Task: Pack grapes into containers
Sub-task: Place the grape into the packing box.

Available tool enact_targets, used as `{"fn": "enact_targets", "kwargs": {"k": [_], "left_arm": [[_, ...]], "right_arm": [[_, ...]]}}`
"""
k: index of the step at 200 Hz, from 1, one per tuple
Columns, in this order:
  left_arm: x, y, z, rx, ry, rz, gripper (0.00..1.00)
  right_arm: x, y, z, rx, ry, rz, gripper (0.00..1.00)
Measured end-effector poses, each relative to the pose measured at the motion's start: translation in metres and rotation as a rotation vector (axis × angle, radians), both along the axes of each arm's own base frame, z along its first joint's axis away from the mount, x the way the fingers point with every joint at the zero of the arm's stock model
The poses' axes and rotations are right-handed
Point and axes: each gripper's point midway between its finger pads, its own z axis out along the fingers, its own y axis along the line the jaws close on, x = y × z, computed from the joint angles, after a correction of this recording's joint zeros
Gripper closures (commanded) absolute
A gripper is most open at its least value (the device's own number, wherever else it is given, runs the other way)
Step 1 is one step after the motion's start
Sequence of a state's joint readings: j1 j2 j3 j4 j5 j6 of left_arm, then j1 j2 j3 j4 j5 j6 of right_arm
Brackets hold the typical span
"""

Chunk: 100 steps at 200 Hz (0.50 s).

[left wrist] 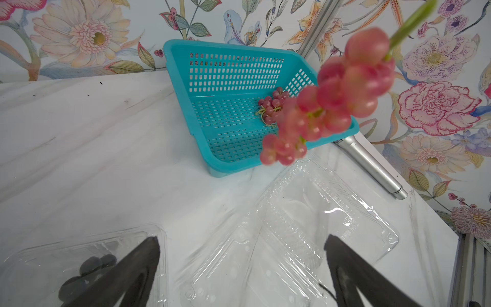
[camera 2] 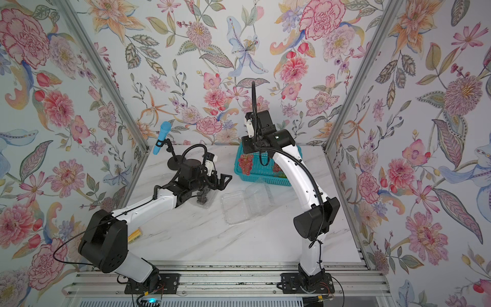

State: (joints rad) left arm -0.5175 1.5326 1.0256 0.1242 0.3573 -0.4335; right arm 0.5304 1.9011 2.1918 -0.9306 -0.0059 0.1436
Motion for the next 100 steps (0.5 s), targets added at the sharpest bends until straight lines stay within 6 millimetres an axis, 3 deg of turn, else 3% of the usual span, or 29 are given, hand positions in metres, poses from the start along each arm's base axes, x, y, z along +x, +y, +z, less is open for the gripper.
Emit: {"fn": "enact_targets", "kwargs": {"k": [36,67,100], "left_arm": [[-0.015,0.011,0.009,-0.012,-0.028,0.009,0.00],[-0.026,0.018,0.002,-0.010,-0.019,0.024,0.00],[-0.038,0.013,-0.012,0.002,0.005,0.018,0.00]], "right_arm": [[-0.029,-0.003,-0.046,-0.045,0.100,0.001,1.00],[-0.055,-0.025,-0.088,-0.058,0.188,-0.034,1.00],[-0.069,-0.049,-0.127,-0.038,0.247,-0.083,1.00]]}}
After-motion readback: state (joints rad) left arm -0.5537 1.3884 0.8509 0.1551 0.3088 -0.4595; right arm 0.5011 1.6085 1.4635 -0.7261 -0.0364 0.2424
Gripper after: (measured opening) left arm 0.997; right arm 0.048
